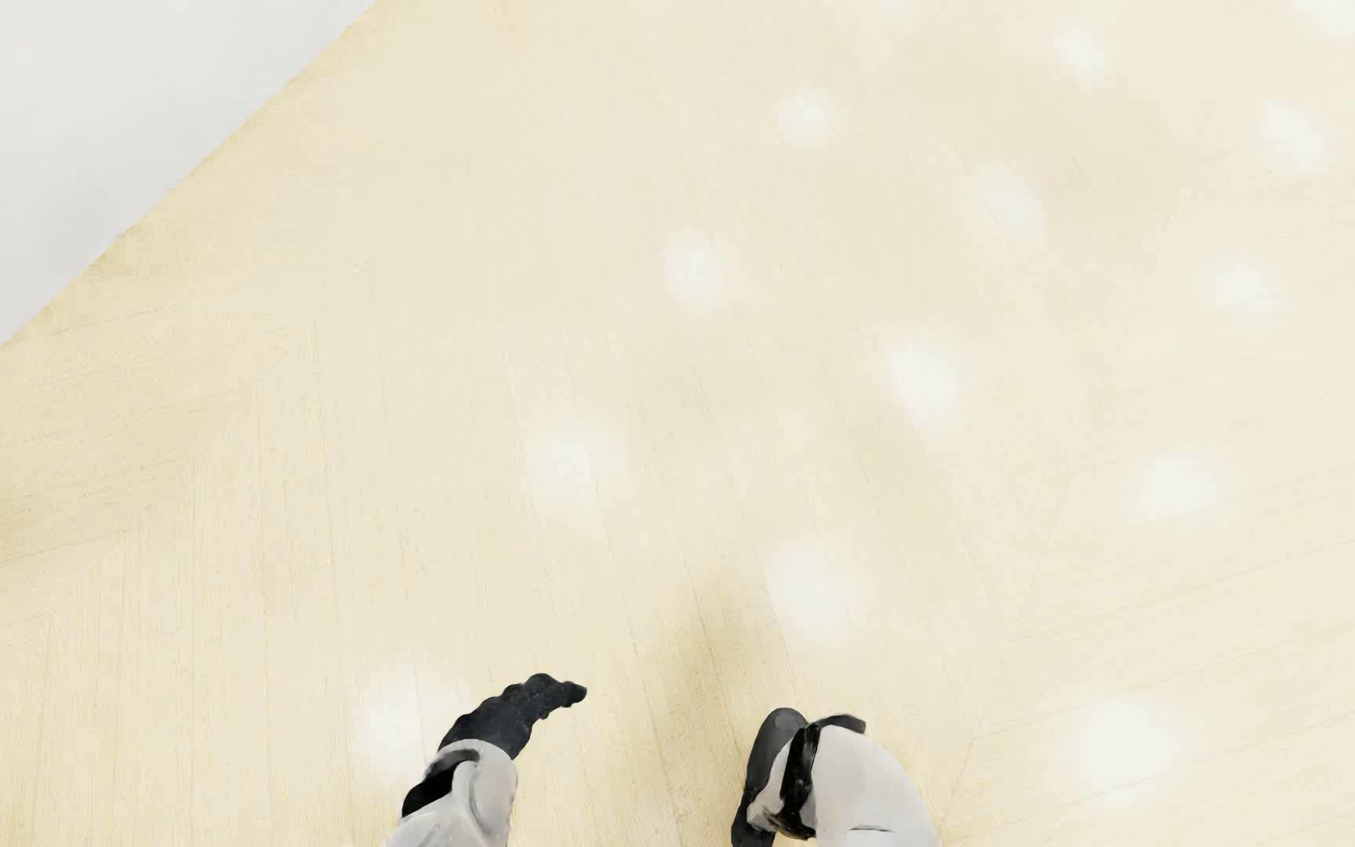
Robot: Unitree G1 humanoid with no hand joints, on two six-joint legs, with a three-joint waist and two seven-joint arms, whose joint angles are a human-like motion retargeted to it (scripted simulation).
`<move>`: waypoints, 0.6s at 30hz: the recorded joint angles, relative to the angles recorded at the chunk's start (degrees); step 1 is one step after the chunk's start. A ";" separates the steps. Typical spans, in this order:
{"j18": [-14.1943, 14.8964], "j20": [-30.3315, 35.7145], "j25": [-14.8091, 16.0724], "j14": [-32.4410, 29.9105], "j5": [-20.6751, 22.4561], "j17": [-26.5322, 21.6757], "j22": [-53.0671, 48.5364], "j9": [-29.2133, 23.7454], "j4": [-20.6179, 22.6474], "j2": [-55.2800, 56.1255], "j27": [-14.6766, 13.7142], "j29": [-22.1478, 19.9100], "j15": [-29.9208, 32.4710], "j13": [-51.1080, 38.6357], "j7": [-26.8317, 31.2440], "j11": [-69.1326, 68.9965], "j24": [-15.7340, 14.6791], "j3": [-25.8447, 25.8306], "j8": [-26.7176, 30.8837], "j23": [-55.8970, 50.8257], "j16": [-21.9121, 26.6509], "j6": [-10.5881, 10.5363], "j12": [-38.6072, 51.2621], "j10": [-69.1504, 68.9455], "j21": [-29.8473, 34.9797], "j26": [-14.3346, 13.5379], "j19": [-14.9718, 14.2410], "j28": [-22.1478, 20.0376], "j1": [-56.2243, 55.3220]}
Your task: Walk to the stool
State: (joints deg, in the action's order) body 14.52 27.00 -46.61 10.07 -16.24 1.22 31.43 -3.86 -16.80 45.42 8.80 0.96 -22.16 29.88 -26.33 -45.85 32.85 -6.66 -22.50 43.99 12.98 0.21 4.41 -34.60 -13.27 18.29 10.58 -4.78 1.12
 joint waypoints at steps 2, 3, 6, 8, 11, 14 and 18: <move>-8.32 -2.93 -2.09 -15.30 4.75 -0.73 7.66 -0.40 -6.57 -5.08 2.01 3.53 -3.67 -1.92 6.32 0.38 -4.44 0.92 0.49 2.42 0.73 -0.52 -3.39 -18.97 2.12 3.36 0.24 -2.30 -8.11; -14.47 -3.46 -3.79 -10.85 7.82 -2.09 12.03 -0.64 -5.80 -8.58 1.85 5.45 -5.07 -4.09 10.61 2.62 -5.99 2.10 1.22 2.87 1.00 -0.80 -4.93 -28.34 3.83 5.00 -0.48 -1.93 -14.80; -11.71 -2.21 -6.09 -3.94 16.05 -5.54 18.70 -0.29 4.54 -23.26 -0.57 0.56 -3.95 -13.95 18.54 18.54 -7.02 5.11 6.16 1.34 2.06 -0.59 -12.37 -37.96 7.60 5.99 -3.41 2.82 -36.20; -9.24 -2.06 -5.14 -2.92 18.44 -7.14 16.89 0.78 7.36 -32.25 -4.56 -0.86 -4.36 -20.50 16.84 26.71 -7.48 6.76 10.47 -2.17 2.90 0.16 -19.10 -27.23 10.93 3.88 -4.64 8.02 -46.25; -9.03 -12.49 0.25 -3.86 20.25 -8.26 8.77 1.59 8.24 -42.11 -12.04 -1.60 -10.93 -28.28 17.38 27.29 -7.02 9.55 17.33 -13.05 1.85 0.40 -30.97 3.80 17.89 2.23 -5.89 7.78 -53.53; -13.33 -18.48 12.07 -4.83 17.02 -8.09 7.34 1.71 10.70 -50.33 -15.37 -10.43 -3.99 -25.02 20.72 20.63 -2.58 11.80 18.78 -22.56 -2.39 0.74 -33.86 7.48 19.95 3.88 -8.24 1.17 -52.49; -15.87 -18.34 11.73 1.91 6.94 -11.76 12.07 0.25 13.58 -27.47 -7.78 -2.86 22.12 -15.01 16.95 -26.52 1.07 9.90 17.82 -21.45 -5.87 3.03 -22.32 -1.56 21.62 6.43 -9.21 4.94 -39.51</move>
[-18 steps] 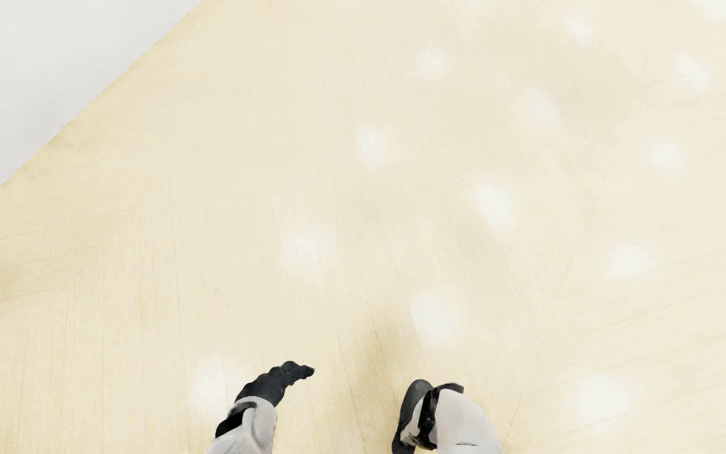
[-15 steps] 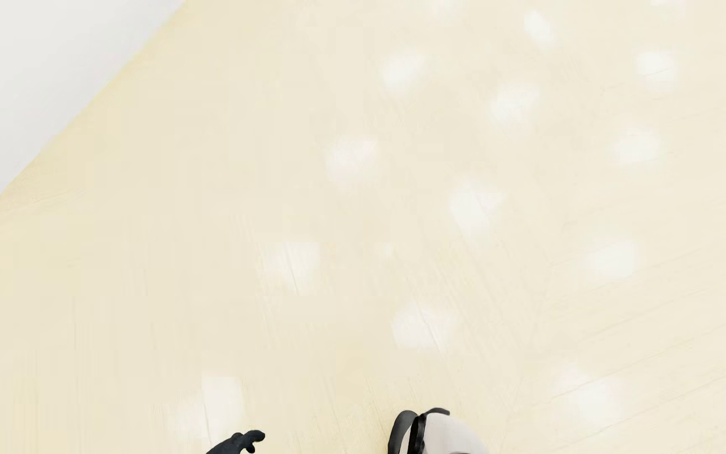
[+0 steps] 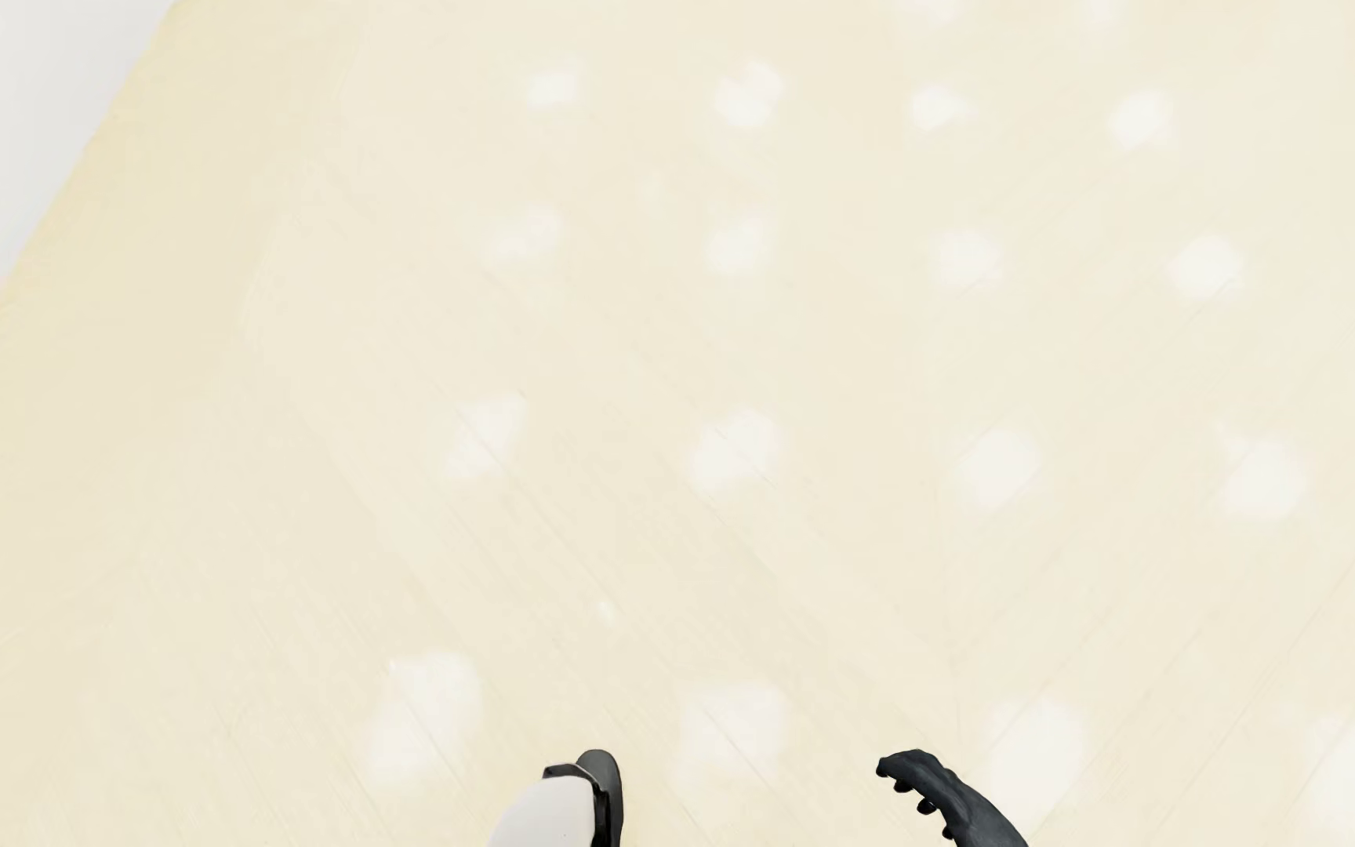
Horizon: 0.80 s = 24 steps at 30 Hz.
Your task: Walk to the stool
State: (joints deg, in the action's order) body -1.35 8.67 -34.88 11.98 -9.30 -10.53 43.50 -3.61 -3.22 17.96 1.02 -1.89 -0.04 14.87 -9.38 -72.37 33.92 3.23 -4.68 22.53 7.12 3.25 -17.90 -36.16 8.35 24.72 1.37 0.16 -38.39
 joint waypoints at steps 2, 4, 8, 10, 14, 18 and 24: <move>1.88 4.57 -5.43 4.92 0.84 2.87 -0.07 0.28 2.14 14.56 6.64 -4.30 -9.16 0.69 -0.43 -1.20 3.52 -2.73 -2.59 8.87 2.33 0.25 8.78 7.11 -4.58 -2.00 -2.83 -1.52 11.94; 1.96 11.11 -1.58 10.50 4.45 5.93 -2.59 1.24 3.72 25.65 12.00 -7.51 -12.56 1.81 -0.89 12.90 6.63 -5.07 -1.81 17.44 6.24 -0.67 17.37 11.09 -14.33 -5.63 -5.73 -0.63 22.73; 4.67 13.37 -1.03 17.25 4.63 5.68 -14.60 0.72 2.82 27.94 9.46 -3.31 -8.57 12.47 2.79 62.12 3.82 -9.34 1.22 16.52 11.28 -2.33 32.01 14.23 -21.73 -10.70 -6.03 -4.65 43.84; 4.97 10.58 -1.03 4.58 1.67 9.99 -17.44 0.11 -0.98 26.82 7.37 -3.87 -4.44 18.89 6.21 51.19 -1.55 -10.96 -7.24 14.31 11.17 -3.14 32.54 6.98 -24.78 -9.72 -1.07 -9.87 49.09; 4.35 7.12 -4.09 -13.79 8.24 12.67 -18.45 -1.58 -9.47 16.36 8.04 -7.31 -16.58 9.62 7.76 35.47 -3.30 -10.36 -8.58 21.28 9.33 -6.08 22.24 -38.48 -25.23 -4.30 4.63 -11.91 25.06; 4.48 12.68 -13.16 -4.97 13.03 9.51 -0.45 1.08 -4.20 -6.77 3.41 -2.94 -23.09 -11.73 4.47 53.22 -5.65 -5.33 -4.35 24.09 5.05 -5.41 13.74 -18.64 -12.34 -0.84 1.37 0.49 -1.61; -0.18 -4.52 -0.51 -7.14 6.80 0.32 -4.95 2.54 -10.46 -22.49 -14.79 0.75 -13.97 -21.51 -0.29 37.62 -3.04 1.61 3.49 -4.57 -1.27 -4.44 -9.97 12.18 7.94 -0.64 0.63 -6.55 -7.45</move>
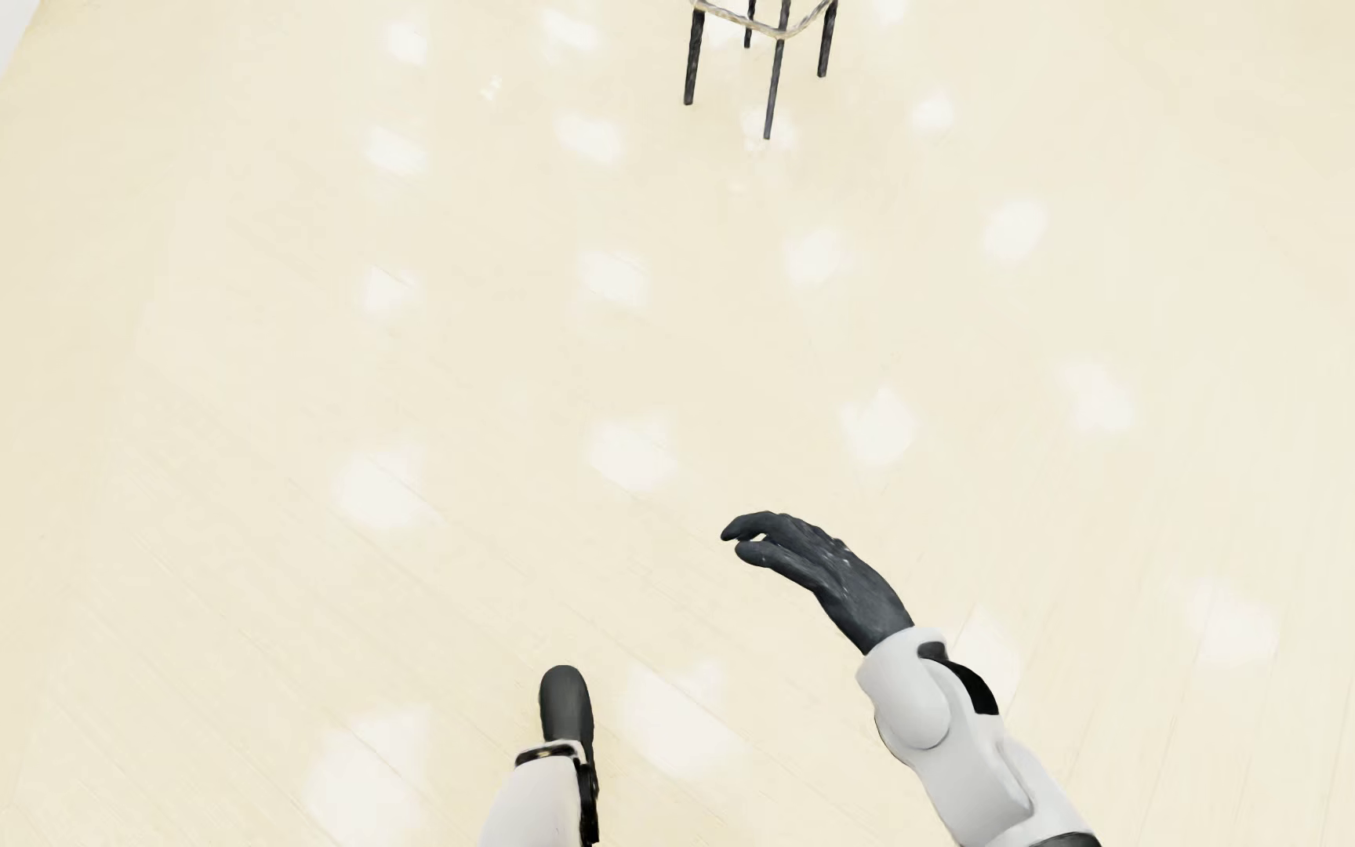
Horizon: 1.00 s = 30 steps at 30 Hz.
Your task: Walk to the stool
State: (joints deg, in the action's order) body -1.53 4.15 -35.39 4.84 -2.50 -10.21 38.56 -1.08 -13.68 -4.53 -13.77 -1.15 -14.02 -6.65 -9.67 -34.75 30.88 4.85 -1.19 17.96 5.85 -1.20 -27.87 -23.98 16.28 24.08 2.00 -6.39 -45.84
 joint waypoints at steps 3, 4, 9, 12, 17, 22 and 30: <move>-1.38 7.08 0.93 5.56 -11.76 -6.53 6.39 -1.10 6.15 18.27 7.64 5.23 16.21 14.32 -3.70 -37.22 3.35 -1.54 -2.81 -7.80 0.13 2.93 4.76 -13.30 -0.84 -0.53 0.11 10.92 8.57; -0.43 11.00 1.09 9.39 -10.61 -4.19 7.89 -1.22 9.22 25.76 12.09 2.20 11.77 17.65 -3.62 -40.72 5.72 -2.90 -3.60 -3.52 2.21 3.68 9.48 -11.25 -3.26 -1.50 1.01 13.91 14.26; -1.63 26.37 8.60 21.17 -1.15 9.09 -2.05 0.93 17.38 47.86 26.39 -14.56 4.89 26.88 3.57 5.54 16.39 -8.93 -4.40 22.14 10.76 1.98 35.10 0.91 -30.09 -7.72 -5.64 11.38 41.81; 0.65 26.25 5.26 18.12 -3.98 9.59 -20.07 0.26 13.88 47.58 20.39 -9.78 3.25 39.14 10.16 24.48 12.64 -11.79 -9.54 20.78 13.97 0.86 40.79 -0.28 -28.63 -12.01 -6.70 2.65 57.17; 2.64 17.76 -8.13 -5.45 0.30 8.58 -30.15 -2.43 0.78 38.49 26.37 5.44 -2.38 30.19 8.35 -4.96 3.33 -11.30 -13.14 29.72 12.09 -2.09 25.68 -54.51 -21.55 -8.82 3.19 -0.70 31.16; 4.57 19.18 -15.25 2.08 5.93 5.49 0.52 1.08 10.17 9.57 18.85 -0.69 -11.59 8.65 7.18 13.36 2.58 -3.75 -7.86 19.76 9.92 -0.73 19.50 -13.39 -15.54 1.08 0.71 10.75 4.09; 2.05 5.12 -4.07 8.97 -14.88 2.67 -11.15 -0.36 1.04 27.03 5.55 -5.28 3.13 20.77 -7.80 -45.08 8.83 -3.13 4.11 -10.75 0.38 0.81 -0.33 -20.29 -4.24 -0.35 6.83 9.70 12.09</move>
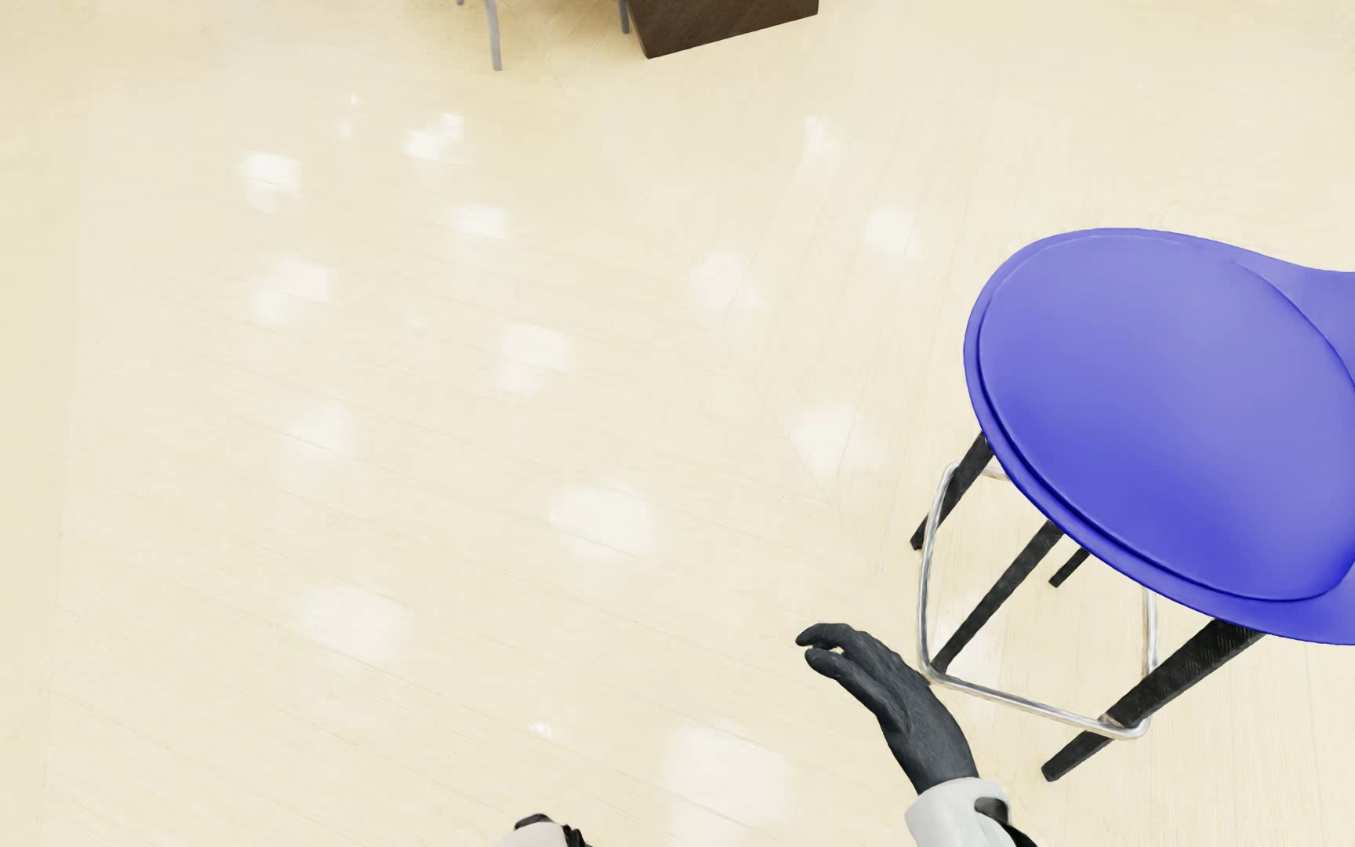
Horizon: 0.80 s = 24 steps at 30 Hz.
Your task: Walk to the stool
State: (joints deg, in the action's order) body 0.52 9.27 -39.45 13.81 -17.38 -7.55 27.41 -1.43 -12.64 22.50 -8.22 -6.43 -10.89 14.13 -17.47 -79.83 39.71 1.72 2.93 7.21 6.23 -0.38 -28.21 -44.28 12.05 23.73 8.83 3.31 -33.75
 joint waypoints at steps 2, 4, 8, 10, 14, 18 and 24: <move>-0.42 7.94 -1.35 6.25 9.29 2.74 4.82 -0.46 3.16 13.57 1.94 -5.82 -3.70 4.61 -8.62 4.17 1.30 -4.76 -0.64 6.60 4.50 0.44 10.22 6.86 -3.34 0.79 -3.83 -1.37 13.72; -1.01 15.09 6.48 11.95 24.44 2.27 4.04 -0.37 8.44 19.88 2.75 -7.54 -2.60 9.32 -16.40 23.50 1.33 -8.76 1.02 12.18 11.98 -0.24 16.83 12.23 -10.52 -2.42 -15.24 -0.80 25.12; 5.53 18.71 16.66 4.82 17.35 8.89 -3.72 0.96 14.34 10.42 10.98 -11.10 4.50 20.46 -16.81 56.29 -0.25 -15.33 -35.51 4.51 27.86 -0.22 31.69 -8.15 -37.08 -4.14 5.31 -0.34 30.65; 6.26 12.96 21.24 -4.83 13.37 15.23 -5.97 -0.65 6.50 11.63 8.92 -16.56 -8.97 19.37 -11.13 40.54 1.51 -19.46 -31.36 5.18 32.28 0.52 31.92 -40.05 -47.83 -1.95 5.37 -9.58 18.33; -8.43 1.16 12.12 3.72 22.44 8.03 -4.20 -1.66 -6.46 14.18 2.25 -8.72 -10.52 6.33 3.38 32.72 -7.14 -14.13 -10.90 10.64 27.40 1.89 12.75 -27.23 -30.04 -1.92 5.36 -11.23 -3.58; 13.65 -3.60 -7.87 2.50 26.70 -2.18 -2.83 -0.43 4.21 15.73 0.53 17.43 -14.95 -4.20 33.24 25.88 -0.01 -6.65 3.91 8.07 14.46 3.26 0.74 5.46 -3.14 -1.93 -0.06 -3.79 11.07; 13.40 2.68 -4.03 8.92 6.31 0.10 7.21 1.07 4.69 16.70 8.75 6.80 -15.61 -4.85 3.82 23.08 2.71 -4.27 -18.26 11.56 1.26 4.76 16.12 19.48 -6.32 -2.38 -3.08 -1.13 21.60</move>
State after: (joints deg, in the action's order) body 13.92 11.95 -43.49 22.73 -11.07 -7.45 34.61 -0.36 -7.95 39.20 0.53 0.37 -26.50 9.28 -13.65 -56.75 42.41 -2.55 -15.34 18.77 7.49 4.38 -12.09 -24.79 5.73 21.35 5.75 2.19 -12.15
